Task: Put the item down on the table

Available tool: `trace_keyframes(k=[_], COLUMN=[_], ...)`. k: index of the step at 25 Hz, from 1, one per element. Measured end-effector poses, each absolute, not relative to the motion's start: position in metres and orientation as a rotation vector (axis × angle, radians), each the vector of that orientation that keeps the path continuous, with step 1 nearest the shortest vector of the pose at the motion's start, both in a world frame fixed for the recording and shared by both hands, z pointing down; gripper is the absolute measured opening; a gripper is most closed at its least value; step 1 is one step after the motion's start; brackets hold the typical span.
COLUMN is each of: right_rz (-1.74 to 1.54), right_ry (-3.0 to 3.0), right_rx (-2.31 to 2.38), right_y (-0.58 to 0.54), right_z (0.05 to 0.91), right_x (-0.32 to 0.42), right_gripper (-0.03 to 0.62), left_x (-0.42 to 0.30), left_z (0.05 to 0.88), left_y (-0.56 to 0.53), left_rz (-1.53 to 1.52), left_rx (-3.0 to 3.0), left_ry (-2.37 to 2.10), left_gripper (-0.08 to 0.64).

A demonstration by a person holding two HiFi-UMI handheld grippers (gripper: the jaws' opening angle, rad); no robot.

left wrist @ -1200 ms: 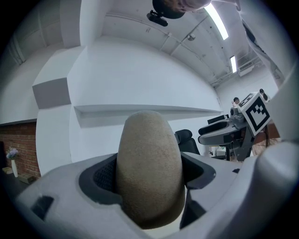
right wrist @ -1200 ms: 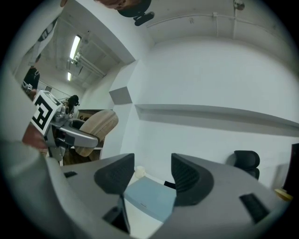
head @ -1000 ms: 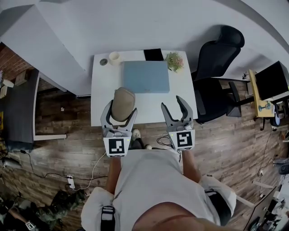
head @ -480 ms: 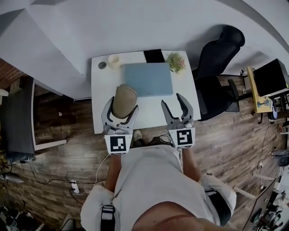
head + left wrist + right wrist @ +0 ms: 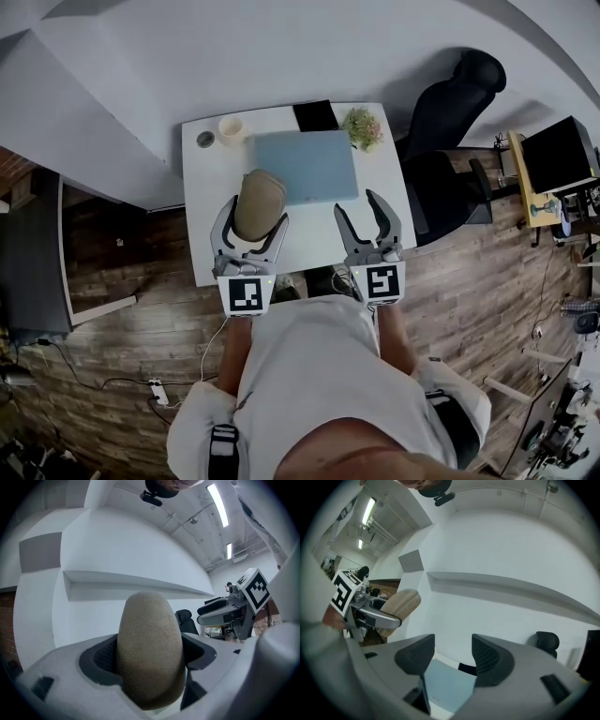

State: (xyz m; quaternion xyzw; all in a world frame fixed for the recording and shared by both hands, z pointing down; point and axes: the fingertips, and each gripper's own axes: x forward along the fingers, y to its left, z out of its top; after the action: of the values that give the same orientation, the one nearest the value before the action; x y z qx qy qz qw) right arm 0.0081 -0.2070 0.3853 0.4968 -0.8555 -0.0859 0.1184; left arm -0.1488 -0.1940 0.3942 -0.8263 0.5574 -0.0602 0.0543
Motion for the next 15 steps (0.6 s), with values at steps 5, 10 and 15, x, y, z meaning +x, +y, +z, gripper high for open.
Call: trace_keyframes(k=[5,10,15], right_rz=[-0.221,-0.199,-0.148], right_ry=[-2.512,-2.521,-2.522], right_rx=[1.439,1.383,1.305], right_y=[-0.220,-0.239,-0.252], right_z=[0.391,0.402,0.422], right_x=[0.008,0.003,0.006], right_gripper=[0.249,0.249,0.247], left_x=[-0.146,-0.144,-0.135], left_z=[0.400,0.415,0.441], left_y=[-0.207,-0.223,-0.238], left_rz=[-0.182,-0.222,-0.279], left_rx=[-2.520,-2.522,-2.559], left_ry=[1.709,1.678,1.659], left_gripper=[0.387,0.387,0.387])
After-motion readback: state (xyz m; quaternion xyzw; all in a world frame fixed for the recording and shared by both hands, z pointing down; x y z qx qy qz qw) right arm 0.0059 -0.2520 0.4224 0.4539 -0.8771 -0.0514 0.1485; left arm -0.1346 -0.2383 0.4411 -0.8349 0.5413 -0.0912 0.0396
